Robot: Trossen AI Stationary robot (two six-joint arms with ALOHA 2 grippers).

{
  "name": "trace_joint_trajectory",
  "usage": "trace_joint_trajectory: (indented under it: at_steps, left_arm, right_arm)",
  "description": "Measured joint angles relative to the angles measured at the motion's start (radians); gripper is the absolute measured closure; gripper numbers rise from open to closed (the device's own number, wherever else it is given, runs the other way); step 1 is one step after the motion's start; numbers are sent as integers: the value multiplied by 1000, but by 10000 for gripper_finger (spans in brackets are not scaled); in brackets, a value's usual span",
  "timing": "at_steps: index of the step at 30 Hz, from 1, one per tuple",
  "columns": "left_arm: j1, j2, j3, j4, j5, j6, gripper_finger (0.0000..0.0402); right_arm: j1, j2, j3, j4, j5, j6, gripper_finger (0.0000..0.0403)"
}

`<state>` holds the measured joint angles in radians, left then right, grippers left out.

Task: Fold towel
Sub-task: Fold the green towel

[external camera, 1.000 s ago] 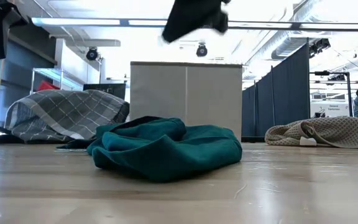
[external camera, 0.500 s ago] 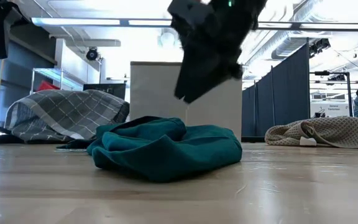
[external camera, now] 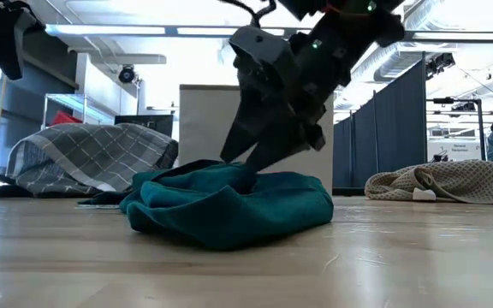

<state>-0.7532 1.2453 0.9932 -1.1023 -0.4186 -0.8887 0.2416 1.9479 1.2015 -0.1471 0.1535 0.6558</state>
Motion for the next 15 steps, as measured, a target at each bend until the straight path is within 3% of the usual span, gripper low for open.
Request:
trace_joint_trajectory:
  at_steps: [5,10,15]
  left_arm:
    - [0,0,0,0,-21,5,209]
    - [0,0,0,-1,-43,-14,209]
    - [0,0,0,0,-70,-16,209]
  right_arm:
    - [3,18,1,1,-52,34,257]
    - [8,12,2,52,-81,47,385]
    - [40,-2,132,-66,-101,-4,401]
